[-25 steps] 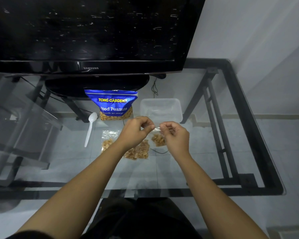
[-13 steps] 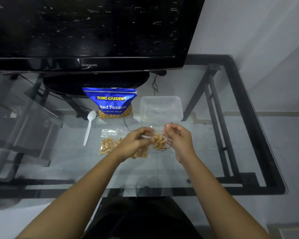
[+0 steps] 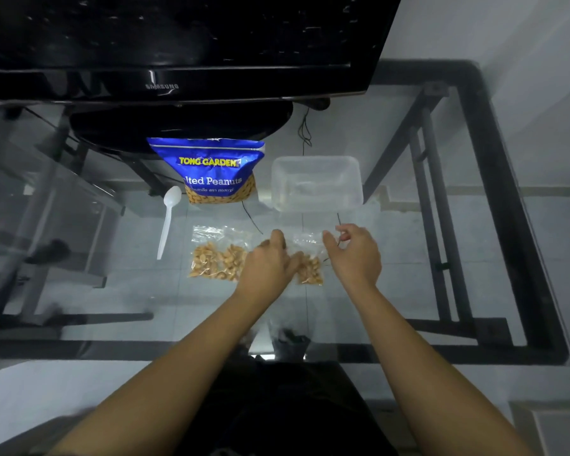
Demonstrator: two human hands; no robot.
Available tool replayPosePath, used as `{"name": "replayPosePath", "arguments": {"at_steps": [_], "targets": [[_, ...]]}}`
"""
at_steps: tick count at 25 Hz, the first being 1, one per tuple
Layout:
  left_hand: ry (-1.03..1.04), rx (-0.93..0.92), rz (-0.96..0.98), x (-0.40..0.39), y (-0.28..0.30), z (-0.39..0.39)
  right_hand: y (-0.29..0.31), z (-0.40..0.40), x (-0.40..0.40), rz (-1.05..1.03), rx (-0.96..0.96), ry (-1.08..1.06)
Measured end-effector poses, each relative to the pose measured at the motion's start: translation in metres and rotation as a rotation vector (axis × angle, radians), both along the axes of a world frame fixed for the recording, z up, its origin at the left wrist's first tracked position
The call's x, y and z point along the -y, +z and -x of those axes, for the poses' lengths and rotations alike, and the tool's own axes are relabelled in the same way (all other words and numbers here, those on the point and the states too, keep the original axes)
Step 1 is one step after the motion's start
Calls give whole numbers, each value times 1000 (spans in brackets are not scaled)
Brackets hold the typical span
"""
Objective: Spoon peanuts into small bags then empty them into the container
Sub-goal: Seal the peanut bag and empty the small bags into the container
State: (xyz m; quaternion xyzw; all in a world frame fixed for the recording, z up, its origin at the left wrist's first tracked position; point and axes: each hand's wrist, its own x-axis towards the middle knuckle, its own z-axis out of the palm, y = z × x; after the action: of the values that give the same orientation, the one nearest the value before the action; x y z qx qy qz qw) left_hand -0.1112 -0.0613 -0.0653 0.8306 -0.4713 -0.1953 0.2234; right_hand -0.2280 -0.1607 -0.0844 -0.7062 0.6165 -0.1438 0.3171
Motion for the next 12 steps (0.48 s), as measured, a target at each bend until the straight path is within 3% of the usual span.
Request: {"name": "replayPosePath", "arguments": {"at_steps": [3,8,12], "targets": [[172,-34,73,19,7,-27,4,2,24,221,162,-60],[358,-388,4,57,14,-35,-3,-1,61,-196,275,-31],[374,-411,-3,62,18,-32,-11,0,67,-190,244,11]]}}
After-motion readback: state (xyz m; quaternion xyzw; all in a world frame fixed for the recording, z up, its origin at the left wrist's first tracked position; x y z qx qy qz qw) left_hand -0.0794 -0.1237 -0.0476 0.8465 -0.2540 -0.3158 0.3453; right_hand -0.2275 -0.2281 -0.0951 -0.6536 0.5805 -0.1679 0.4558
